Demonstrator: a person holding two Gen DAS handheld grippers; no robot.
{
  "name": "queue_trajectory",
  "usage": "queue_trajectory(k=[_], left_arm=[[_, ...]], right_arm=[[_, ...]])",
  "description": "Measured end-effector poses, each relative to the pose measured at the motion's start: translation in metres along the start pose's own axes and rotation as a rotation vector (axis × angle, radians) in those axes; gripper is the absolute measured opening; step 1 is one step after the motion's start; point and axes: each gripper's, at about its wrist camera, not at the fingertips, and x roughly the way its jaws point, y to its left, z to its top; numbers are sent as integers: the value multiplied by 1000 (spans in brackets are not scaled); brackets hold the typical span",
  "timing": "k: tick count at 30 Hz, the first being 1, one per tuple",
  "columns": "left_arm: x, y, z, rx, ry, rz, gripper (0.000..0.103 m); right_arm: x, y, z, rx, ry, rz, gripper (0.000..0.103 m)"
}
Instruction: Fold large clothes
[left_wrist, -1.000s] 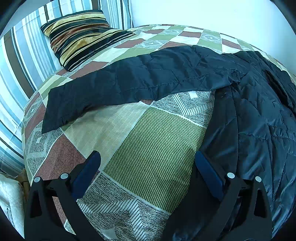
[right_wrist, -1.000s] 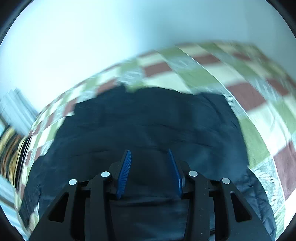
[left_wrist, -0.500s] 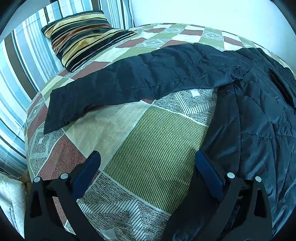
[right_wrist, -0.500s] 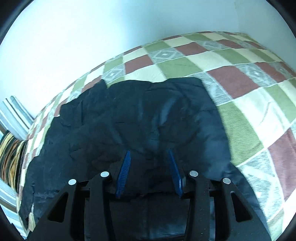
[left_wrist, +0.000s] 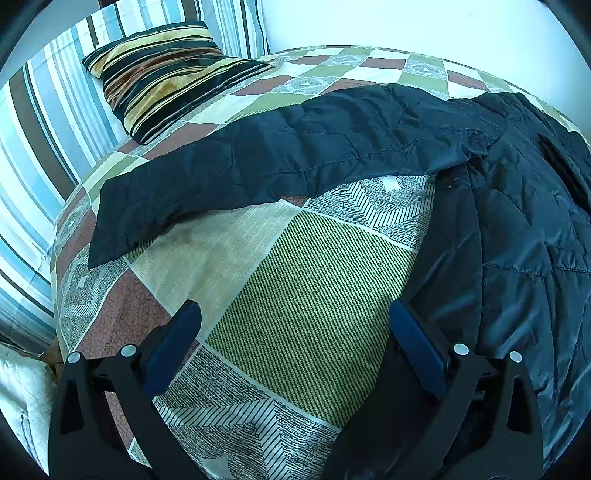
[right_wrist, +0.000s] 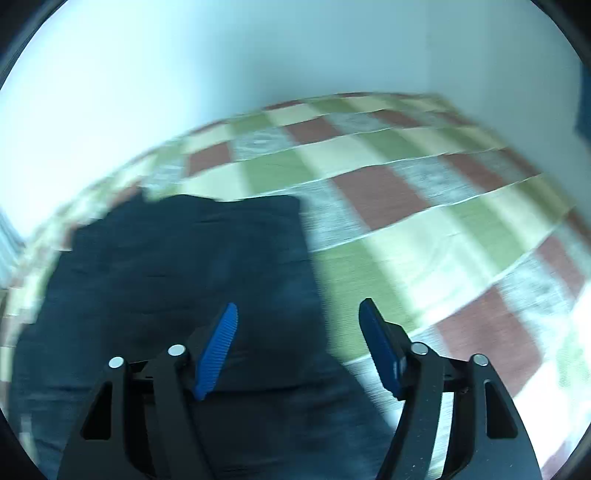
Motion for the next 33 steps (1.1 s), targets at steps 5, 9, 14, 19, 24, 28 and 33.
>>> queue_trajectory(k=[5, 9, 14, 19, 24, 28, 33], left_arm=[[0, 0, 0, -1, 2, -1, 101], [0, 1, 0, 3, 7, -4, 101], [8, 11, 2, -36, 52, -71, 101], [6, 22, 4, -38, 66, -109, 101], [-12, 68, -2, -173, -32, -63, 101], [-6, 125, 0, -325, -30, -61, 101], [15, 183, 5, -486, -16, -95, 101]], right_arm=[[31, -10, -13, -82, 58, -157, 71], [42, -12, -24, -108, 30, -186, 78], [43, -15, -30, -97, 18, -187, 81], [45, -17, -32, -80, 18, -184, 85], [46, -18, -33, -71, 16, -185, 88], [46, -19, -33, -64, 16, -196, 91], [47, -22, -33, -51, 22, -198, 95]])
